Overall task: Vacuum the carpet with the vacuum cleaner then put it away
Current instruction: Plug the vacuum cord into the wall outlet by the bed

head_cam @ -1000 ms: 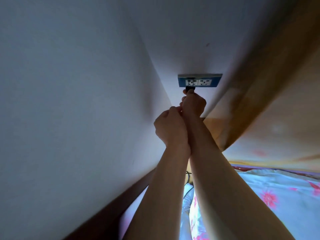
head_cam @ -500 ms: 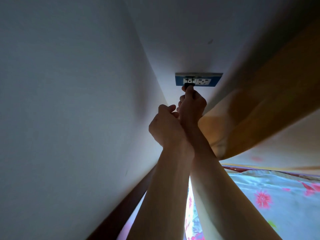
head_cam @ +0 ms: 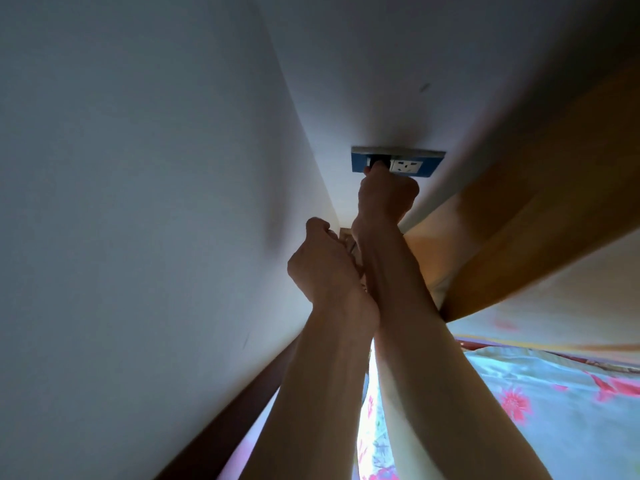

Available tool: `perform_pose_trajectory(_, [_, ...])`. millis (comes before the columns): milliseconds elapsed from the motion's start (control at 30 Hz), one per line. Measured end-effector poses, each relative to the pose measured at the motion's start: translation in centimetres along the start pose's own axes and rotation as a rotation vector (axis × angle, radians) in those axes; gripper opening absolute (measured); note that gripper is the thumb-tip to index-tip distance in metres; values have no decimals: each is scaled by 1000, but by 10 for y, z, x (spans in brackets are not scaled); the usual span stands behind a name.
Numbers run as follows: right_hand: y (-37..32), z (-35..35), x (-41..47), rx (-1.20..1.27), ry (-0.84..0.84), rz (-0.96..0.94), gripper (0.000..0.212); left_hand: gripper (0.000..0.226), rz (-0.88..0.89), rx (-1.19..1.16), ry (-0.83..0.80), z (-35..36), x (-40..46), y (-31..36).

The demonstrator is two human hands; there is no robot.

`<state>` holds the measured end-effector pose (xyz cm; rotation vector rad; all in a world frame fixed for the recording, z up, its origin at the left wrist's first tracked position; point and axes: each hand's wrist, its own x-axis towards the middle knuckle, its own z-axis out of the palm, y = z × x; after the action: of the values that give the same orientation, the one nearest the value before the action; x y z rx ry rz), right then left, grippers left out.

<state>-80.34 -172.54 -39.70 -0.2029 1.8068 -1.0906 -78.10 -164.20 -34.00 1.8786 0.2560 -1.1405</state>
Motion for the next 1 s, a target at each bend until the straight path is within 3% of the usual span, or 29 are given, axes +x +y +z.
perform_pose_trajectory(167, [5, 3, 3, -131, -5, -49, 24, 53, 131, 46, 13, -1, 0, -4])
perform_pose_trajectory(333, [3, -6, 0, -88, -64, -21, 32, 31, 74, 121, -103, 0, -19, -3])
perform_pose_trajectory(500, [10, -18, -16, -203, -77, -141, 37, 52, 114, 106, -88, -15, -29, -5])
perform_pose_trajectory(633, [30, -39, -36, -385, -60, -190, 40, 50, 85, 147, -92, -39, -39, -17])
perform_pose_trajectory(733, [45, -58, -65, -421, -97, -215, 42, 36, 89, 218, -74, -63, -47, -19])
perform_pose_trajectory(833, [46, -78, -101, -507, -187, -177, 37, 22, 150, 278, -94, -85, -61, -23])
perform_pose_trajectory(1000, [52, -126, -154, -342, -385, 23, 16, 35, 192, 403, -231, -123, -79, -39])
